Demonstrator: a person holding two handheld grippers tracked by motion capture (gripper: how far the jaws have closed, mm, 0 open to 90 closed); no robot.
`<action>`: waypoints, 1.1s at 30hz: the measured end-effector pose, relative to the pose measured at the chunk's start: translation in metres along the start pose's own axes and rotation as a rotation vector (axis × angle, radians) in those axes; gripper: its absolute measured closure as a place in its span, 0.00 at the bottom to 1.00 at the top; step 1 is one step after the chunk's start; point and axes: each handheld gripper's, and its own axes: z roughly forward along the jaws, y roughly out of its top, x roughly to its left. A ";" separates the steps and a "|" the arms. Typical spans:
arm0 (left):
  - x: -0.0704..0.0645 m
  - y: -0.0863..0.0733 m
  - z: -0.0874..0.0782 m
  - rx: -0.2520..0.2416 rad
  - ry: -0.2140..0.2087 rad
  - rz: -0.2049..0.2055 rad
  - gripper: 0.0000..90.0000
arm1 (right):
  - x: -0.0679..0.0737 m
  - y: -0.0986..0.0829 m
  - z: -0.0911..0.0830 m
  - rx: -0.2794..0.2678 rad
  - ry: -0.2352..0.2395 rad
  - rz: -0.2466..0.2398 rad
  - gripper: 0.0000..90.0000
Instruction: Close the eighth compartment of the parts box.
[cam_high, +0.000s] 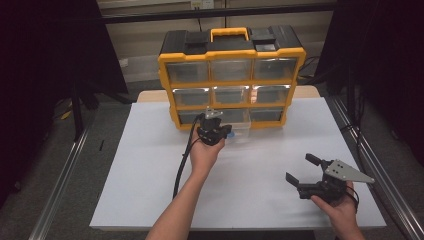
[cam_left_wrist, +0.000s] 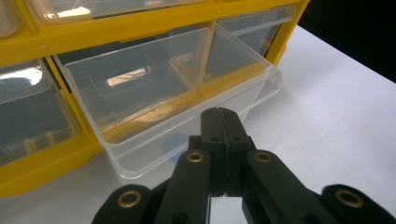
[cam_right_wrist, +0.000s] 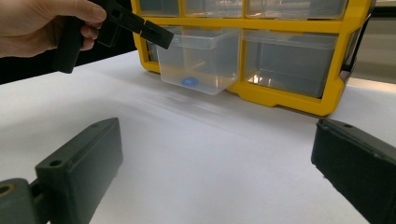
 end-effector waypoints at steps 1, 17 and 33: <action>0.000 0.000 0.000 0.003 0.006 0.004 1.00 | 0.000 0.000 0.000 0.000 0.000 0.000 0.02; 0.001 0.003 0.004 -0.001 0.025 0.005 1.00 | 0.000 0.000 0.000 -0.001 0.001 -0.001 0.02; 0.002 0.005 0.008 -0.012 0.034 0.009 1.00 | -0.001 0.000 0.000 -0.004 0.000 0.000 0.02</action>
